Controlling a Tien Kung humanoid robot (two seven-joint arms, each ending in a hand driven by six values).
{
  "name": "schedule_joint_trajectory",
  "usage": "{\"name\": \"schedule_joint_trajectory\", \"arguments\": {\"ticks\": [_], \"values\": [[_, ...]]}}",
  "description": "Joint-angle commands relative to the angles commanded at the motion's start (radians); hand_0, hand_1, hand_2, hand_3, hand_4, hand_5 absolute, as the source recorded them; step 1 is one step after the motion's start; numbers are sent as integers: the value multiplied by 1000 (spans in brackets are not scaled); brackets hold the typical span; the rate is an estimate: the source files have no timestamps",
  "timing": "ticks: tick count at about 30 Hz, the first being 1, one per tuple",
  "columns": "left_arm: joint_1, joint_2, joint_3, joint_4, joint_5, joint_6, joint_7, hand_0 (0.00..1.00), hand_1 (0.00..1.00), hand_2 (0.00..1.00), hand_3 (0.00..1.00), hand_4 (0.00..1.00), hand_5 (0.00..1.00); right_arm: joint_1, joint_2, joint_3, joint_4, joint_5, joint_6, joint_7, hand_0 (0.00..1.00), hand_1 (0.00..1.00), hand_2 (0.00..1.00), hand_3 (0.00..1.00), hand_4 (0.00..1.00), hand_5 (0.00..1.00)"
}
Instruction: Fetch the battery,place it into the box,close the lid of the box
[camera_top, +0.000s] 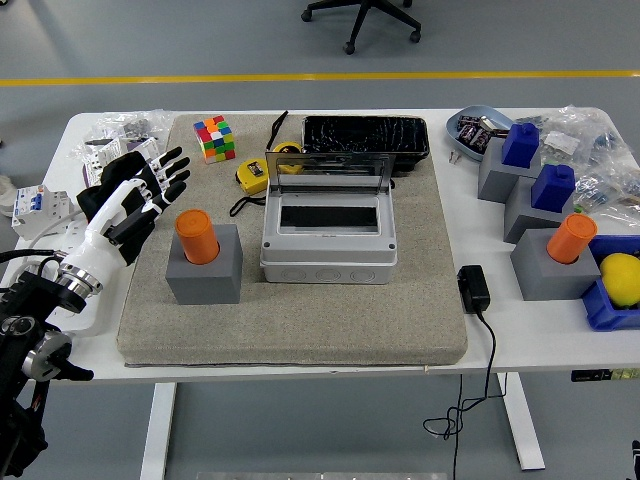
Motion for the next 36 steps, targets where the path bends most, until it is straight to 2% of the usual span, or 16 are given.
{"name": "schedule_joint_trajectory", "arguments": {"ticks": [3, 4, 9, 10, 15, 16, 26, 31, 36], "values": [[2, -2, 7, -1, 9, 4, -3, 998, 998, 998, 997, 998, 530, 1, 0, -4, 0, 4, -1, -1, 845, 849, 793, 809, 998, 998], [2, -2, 13, -2, 18, 7, -2, 998, 998, 998, 998, 998, 325, 2, 0, -6, 0, 7, -1, 0, 845, 848, 793, 809, 998, 998], [-1, -4, 22, -1, 28, 39, -16, 998, 998, 998, 998, 998, 325, 4, 0, -9, 0, 11, 1, -2, 845, 848, 793, 809, 998, 998], [-1, -5, 23, 1, 28, 48, -18, 915, 989, 998, 998, 998, 172, 4, 0, -9, 0, 12, 0, -3, 845, 846, 790, 808, 998, 998], [-2, -5, 32, 0, 37, 76, -17, 915, 989, 998, 998, 998, 172, 3, -1, -12, 0, 16, 1, -7, 845, 846, 790, 808, 998, 998], [-2, -5, 34, 0, 38, 77, -17, 854, 949, 998, 998, 998, 51, 2, 0, -12, 0, 17, 2, -7, 842, 844, 786, 808, 998, 998], [0, -4, 91, -19, 20, 53, -17, 863, 955, 998, 998, 998, 40, 4, 1, -24, 0, 29, 3, -10, 841, 837, 783, 808, 998, 998], [4, -3, 109, -34, 21, 57, -18, 882, 965, 998, 998, 998, 61, 3, 0, -24, 0, 30, 5, -12, 839, 831, 780, 808, 998, 998], [1, -9, 107, -20, 31, 70, -20, 914, 970, 998, 973, 998, 78, 5, 1, -26, 0, 33, 6, -12, 835, 827, 775, 807, 998, 998]]}}
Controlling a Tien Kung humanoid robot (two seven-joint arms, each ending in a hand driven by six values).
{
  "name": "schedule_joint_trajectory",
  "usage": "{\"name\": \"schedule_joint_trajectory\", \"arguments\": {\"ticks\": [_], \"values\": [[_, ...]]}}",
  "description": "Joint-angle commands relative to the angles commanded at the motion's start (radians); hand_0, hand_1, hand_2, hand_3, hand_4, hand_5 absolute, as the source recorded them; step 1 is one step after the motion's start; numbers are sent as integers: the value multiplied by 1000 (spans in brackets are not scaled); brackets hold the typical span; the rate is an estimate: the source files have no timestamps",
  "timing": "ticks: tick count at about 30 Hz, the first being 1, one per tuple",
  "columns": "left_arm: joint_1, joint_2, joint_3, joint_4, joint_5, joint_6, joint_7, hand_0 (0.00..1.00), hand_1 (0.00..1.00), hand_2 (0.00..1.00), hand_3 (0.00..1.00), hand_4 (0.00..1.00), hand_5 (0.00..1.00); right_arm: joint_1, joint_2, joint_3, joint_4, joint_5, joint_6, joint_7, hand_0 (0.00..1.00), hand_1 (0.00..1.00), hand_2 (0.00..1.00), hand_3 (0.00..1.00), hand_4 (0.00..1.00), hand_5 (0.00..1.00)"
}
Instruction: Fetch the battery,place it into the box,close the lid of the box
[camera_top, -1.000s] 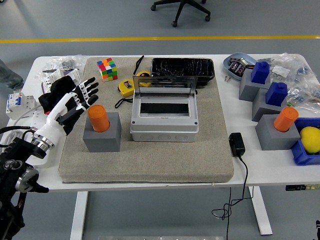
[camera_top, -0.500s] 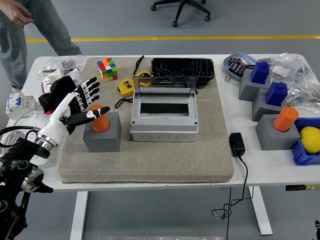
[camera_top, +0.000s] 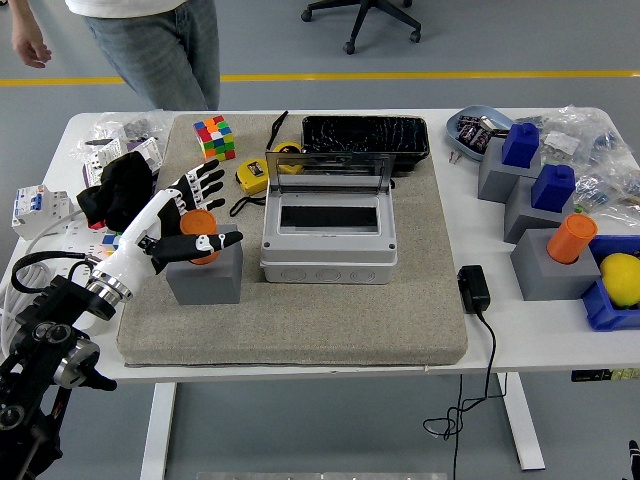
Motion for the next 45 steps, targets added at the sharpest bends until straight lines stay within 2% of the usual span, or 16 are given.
{"name": "schedule_joint_trajectory", "arguments": {"ticks": [3, 4, 9, 10, 15, 16, 21, 22, 30, 45], "values": [[-2, -2, -2, 11, 0, 6, -1, 914, 970, 998, 973, 998, 78, 1, 0, 2, 0, -1, 1, 0, 835, 827, 775, 807, 998, 998], [-2, -1, -1, 15, 0, 10, -2, 919, 959, 949, 914, 998, 83, 1, 0, 2, 0, -1, 1, 0, 833, 821, 773, 805, 998, 998], [-2, -5, -5, 25, 7, 16, -3, 919, 959, 949, 914, 998, 83, 0, 0, 5, 0, -3, 1, -1, 833, 821, 773, 805, 998, 998], [-2, -6, -5, 26, 9, 17, -3, 905, 935, 877, 836, 998, 84, 0, 1, 5, 0, -3, 1, -1, 834, 822, 772, 804, 998, 998], [-1, -4, -3, 32, 18, 27, -2, 905, 935, 877, 836, 998, 84, 3, 1, 3, 0, 0, 2, 1, 834, 822, 772, 804, 998, 998], [0, -4, -3, 31, 20, 30, -2, 886, 884, 794, 733, 998, 91, 4, 1, 2, 0, 1, 2, 1, 834, 821, 771, 805, 998, 998], [1, -6, -2, 30, 20, 42, -5, 886, 884, 794, 733, 998, 91, 4, 2, 6, 0, -3, 2, -1, 834, 821, 771, 805, 998, 998], [1, -6, -1, 31, 19, 46, -6, 820, 838, 744, 691, 998, 90, 4, 1, 6, 0, -3, 3, -1, 832, 819, 770, 805, 998, 998], [16, -10, 11, 33, -3, 83, -17, 802, 822, 729, 679, 998, 87, 3, 1, 0, 0, 0, 2, -2, 834, 818, 770, 804, 998, 998], [26, -13, 50, 42, -9, 113, -24, 778, 808, 711, 665, 998, 79, 0, 0, -6, 0, 0, 0, -3, 831, 817, 768, 804, 998, 998]]}}
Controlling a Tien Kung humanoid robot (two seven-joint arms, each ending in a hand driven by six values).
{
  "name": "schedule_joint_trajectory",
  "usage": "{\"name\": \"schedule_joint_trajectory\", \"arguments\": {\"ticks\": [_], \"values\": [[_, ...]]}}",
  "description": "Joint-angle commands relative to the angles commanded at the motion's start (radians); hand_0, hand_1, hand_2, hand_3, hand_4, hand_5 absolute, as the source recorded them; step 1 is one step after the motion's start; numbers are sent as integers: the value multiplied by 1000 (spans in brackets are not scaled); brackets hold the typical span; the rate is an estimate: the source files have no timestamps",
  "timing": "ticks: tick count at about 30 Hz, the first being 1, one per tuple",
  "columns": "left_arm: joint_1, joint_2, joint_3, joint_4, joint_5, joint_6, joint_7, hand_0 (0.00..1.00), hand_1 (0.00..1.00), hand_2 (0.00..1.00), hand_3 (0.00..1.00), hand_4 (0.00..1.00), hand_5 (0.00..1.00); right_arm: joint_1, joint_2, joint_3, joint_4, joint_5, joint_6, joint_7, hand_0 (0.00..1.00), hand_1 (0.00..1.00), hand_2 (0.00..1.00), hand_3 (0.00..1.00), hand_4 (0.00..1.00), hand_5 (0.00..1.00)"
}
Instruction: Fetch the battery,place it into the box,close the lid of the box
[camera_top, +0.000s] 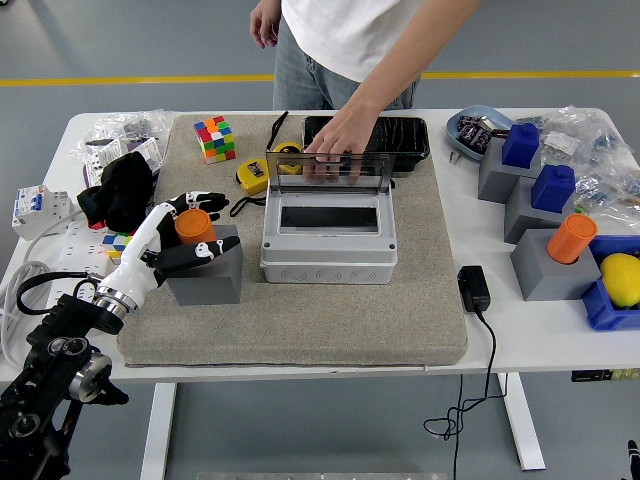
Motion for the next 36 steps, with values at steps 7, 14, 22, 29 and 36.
{"name": "schedule_joint_trajectory", "arguments": {"ticks": [7, 14, 22, 29, 36], "values": [[-4, 0, 2, 2, -13, 10, -3, 662, 748, 655, 627, 998, 49, 2, -1, 5, 0, -3, 0, -1, 831, 817, 769, 804, 998, 998], [-5, 0, 10, 3, -23, 18, -3, 589, 704, 620, 558, 998, 45, 3, -1, 5, 0, -2, 0, 1, 831, 818, 768, 804, 998, 998], [-7, 0, 14, 5, -25, 21, -3, 551, 641, 543, 517, 998, 38, 5, -1, 7, 0, -2, 0, 1, 831, 818, 769, 804, 998, 998], [-9, 0, 17, 5, -26, 27, -3, 438, 549, 450, 406, 998, 40, 6, -1, 7, 0, -2, 0, 1, 831, 818, 769, 804, 998, 998], [-8, 1, 38, 6, -36, 35, -5, 352, 454, 363, 356, 998, 34, 7, -2, 7, 0, -2, 0, 1, 830, 818, 769, 804, 998, 998]]}}
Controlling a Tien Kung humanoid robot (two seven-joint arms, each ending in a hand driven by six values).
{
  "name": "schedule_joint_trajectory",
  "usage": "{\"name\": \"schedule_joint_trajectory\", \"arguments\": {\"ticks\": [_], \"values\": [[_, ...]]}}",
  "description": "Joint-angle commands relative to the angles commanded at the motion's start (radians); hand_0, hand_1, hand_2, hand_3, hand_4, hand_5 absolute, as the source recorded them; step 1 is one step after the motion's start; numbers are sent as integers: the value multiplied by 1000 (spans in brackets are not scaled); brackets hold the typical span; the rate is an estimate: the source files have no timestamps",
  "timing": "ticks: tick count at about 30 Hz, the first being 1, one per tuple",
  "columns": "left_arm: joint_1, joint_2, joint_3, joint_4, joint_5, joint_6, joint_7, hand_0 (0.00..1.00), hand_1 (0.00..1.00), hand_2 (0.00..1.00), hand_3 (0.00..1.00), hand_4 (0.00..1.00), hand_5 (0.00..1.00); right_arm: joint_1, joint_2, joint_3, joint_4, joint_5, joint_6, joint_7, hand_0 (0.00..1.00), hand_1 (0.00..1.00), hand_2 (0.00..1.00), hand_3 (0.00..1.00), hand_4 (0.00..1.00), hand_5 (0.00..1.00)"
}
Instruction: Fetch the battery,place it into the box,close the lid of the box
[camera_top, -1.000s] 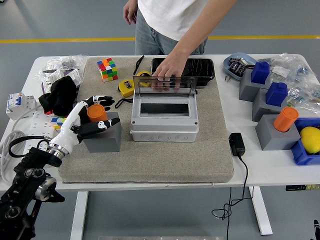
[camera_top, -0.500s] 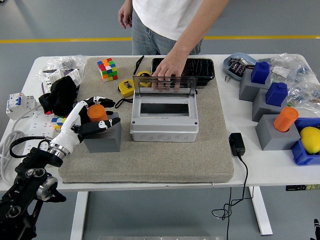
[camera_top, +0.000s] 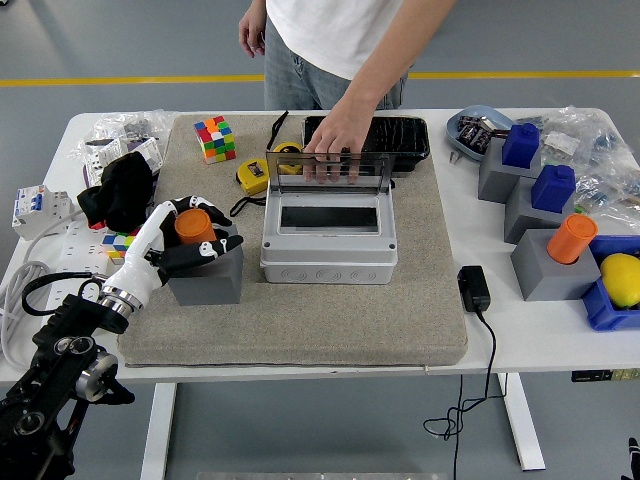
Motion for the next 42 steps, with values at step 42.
{"name": "schedule_joint_trajectory", "arguments": {"ticks": [42], "values": [[-3, 0, 31, 17, -64, 166, -53, 65, 7, 57, 31, 998, 20, -4, 0, 2, 0, -3, -1, 0, 830, 819, 769, 804, 998, 998]]}}
